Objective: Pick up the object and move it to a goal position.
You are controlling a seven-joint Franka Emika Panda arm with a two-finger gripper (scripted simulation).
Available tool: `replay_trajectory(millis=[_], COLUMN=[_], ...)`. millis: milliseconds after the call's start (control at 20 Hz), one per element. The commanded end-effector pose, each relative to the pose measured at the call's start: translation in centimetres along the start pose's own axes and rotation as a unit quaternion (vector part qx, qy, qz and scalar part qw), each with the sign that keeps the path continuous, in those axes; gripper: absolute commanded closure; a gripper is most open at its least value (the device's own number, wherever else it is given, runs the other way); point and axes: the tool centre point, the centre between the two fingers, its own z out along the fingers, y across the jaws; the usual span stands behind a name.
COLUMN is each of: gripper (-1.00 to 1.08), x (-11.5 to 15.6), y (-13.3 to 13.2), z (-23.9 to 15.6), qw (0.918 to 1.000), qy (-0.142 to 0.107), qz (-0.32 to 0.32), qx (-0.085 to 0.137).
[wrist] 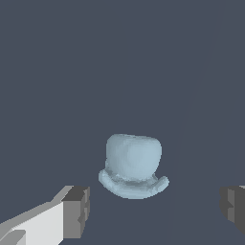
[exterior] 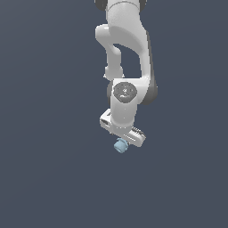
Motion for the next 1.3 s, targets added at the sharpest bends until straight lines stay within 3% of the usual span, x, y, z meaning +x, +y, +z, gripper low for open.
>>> replay_trajectory(millis=[0, 700, 1250], gripper=[-0.92, -0.92, -0.92], x=[0.0, -0.1, -0.2], y=[-0.4, -0.9, -0.9], z=[0.5, 1.8, 6.3], qw=[0.9998, 0.9988, 0.9987], qy=[0.0, -0.002, -0.001], qz=[0.02, 0.049, 0.051], qx=[-0.001, -0.002, -0.002])
